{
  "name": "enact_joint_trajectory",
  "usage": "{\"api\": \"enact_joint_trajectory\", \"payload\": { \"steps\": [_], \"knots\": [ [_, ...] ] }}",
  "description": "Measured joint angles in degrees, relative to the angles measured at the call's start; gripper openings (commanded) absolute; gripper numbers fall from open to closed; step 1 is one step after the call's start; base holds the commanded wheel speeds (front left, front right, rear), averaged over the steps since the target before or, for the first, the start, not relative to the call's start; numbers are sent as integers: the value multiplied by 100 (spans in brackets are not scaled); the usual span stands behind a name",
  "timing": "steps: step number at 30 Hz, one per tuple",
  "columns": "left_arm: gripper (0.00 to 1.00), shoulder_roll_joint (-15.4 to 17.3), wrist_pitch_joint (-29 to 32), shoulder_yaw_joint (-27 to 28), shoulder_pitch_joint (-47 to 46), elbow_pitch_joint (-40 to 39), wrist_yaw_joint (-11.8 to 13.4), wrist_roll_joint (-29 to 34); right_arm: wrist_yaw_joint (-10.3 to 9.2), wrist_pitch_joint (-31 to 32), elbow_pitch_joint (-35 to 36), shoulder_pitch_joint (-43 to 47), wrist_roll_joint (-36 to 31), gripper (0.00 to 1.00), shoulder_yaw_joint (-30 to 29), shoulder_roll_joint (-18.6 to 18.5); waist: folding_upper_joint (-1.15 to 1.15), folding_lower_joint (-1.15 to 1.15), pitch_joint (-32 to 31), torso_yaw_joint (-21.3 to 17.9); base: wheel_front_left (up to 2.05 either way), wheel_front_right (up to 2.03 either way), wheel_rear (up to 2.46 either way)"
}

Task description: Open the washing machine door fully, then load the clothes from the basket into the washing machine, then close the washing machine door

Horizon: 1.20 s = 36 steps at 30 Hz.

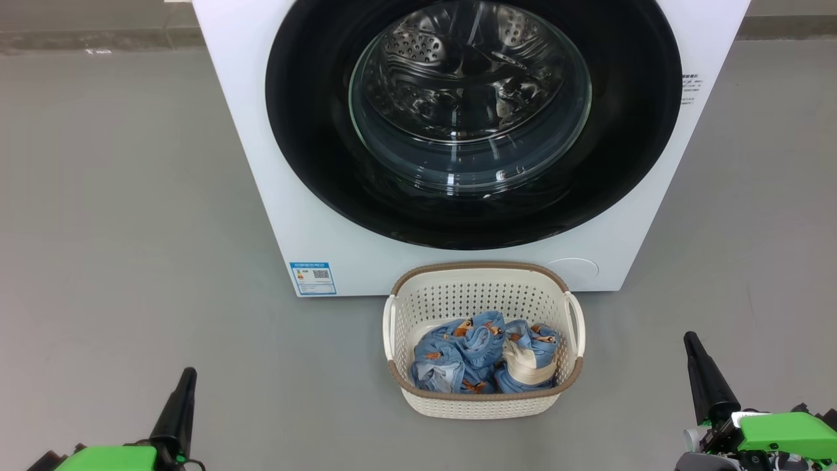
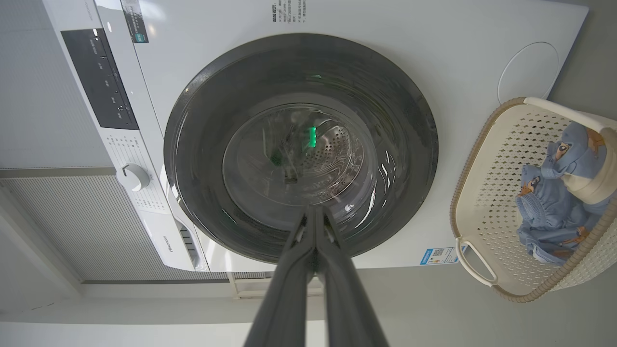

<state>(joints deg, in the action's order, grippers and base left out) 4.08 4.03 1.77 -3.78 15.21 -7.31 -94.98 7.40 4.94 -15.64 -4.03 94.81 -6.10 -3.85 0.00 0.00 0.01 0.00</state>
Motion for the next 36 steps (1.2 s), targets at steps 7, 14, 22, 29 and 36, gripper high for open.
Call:
{"api": "enact_joint_trajectory", "payload": {
  "steps": [7, 14, 22, 29, 36],
  "knots": [
    [0, -2, 1, 9, -1, 0, 0, 1, 0, 1, 0, 0, -1, 0, -3, 2, 0, 0, 0, 0, 0, 0, 0],
    [0, -8, 1, 18, -1, 0, 0, 18, 0, 1, -1, 0, -2, 0, -7, 4, 0, 0, 0, 0, 0, 0, 0],
    [0, -12, 2, 26, -1, 1, 0, 35, 0, 1, -1, 0, -3, 0, -11, 7, 0, 0, 0, 0, 0, 0, 0],
    [100, -187, -8, -29, 293, 303, 7, 42, 0, -10, -333, 277, -121, 100, -4, 86, 0, 0, 7, -1, 0, 0, 0],
    [100, -185, -102, -82, 287, 268, 7, 112, 0, -104, -310, 283, -202, 100, 0, 87, 0, 1, -2, 7, 0, 0, 0]
  ]
}}
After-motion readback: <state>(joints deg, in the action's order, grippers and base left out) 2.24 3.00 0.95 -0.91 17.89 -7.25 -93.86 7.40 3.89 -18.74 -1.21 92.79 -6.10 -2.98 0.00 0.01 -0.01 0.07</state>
